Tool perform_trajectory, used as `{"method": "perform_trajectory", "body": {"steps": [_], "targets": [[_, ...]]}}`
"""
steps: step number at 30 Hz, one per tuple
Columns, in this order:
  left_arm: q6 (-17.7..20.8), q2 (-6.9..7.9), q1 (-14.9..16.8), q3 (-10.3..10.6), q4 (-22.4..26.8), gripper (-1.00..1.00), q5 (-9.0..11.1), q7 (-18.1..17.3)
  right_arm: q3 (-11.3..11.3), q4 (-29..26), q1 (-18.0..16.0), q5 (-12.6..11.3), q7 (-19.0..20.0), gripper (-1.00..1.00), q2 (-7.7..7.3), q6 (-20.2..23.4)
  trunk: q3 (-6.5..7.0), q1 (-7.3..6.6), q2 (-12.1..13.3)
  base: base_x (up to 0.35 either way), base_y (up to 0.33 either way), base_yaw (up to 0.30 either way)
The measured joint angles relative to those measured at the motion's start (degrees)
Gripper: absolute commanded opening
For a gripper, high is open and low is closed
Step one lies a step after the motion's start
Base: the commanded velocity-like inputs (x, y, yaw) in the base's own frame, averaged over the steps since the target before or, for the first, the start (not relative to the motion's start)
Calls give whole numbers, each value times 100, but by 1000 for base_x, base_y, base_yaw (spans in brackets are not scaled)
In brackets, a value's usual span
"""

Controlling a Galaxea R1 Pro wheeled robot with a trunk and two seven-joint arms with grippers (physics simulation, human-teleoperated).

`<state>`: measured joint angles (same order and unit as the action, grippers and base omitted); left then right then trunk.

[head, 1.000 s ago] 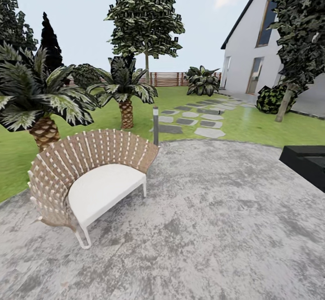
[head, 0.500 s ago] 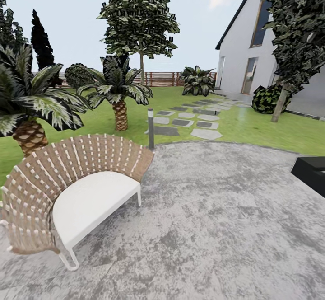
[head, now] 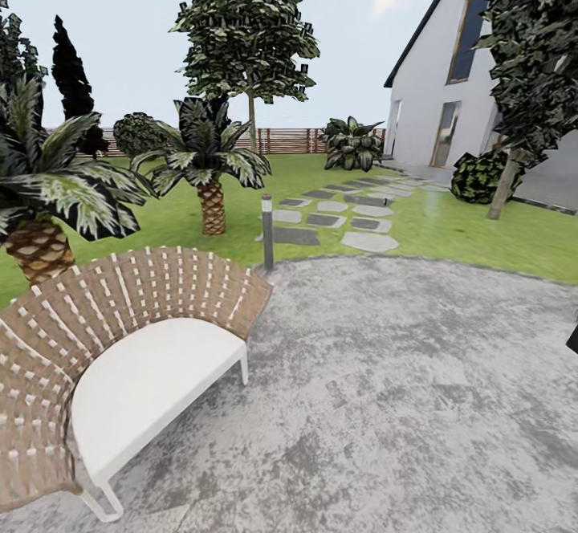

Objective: Pick up the pesticide atomizer in the garden and spray insectifuge to fully cover both potted plants in the garden.

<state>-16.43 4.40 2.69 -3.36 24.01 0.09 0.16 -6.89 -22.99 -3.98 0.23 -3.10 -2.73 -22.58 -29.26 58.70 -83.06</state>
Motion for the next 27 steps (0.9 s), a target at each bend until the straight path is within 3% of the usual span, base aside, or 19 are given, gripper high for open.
{"method": "perform_trajectory", "body": {"steps": [12, 27], "targets": [[0, 0, 0, 0, -1, 100, 0, 0, 0, 0, -1, 0, -1, 100, 0, 0, 0, 0, 0, 338, 0, -22], [-1, 0, 1, 1, 0, 100, 0, 0, -1, -2, 3, 0, -7, 100, 0, 1, 0, 0, 0, 338, 0, -243]]}}
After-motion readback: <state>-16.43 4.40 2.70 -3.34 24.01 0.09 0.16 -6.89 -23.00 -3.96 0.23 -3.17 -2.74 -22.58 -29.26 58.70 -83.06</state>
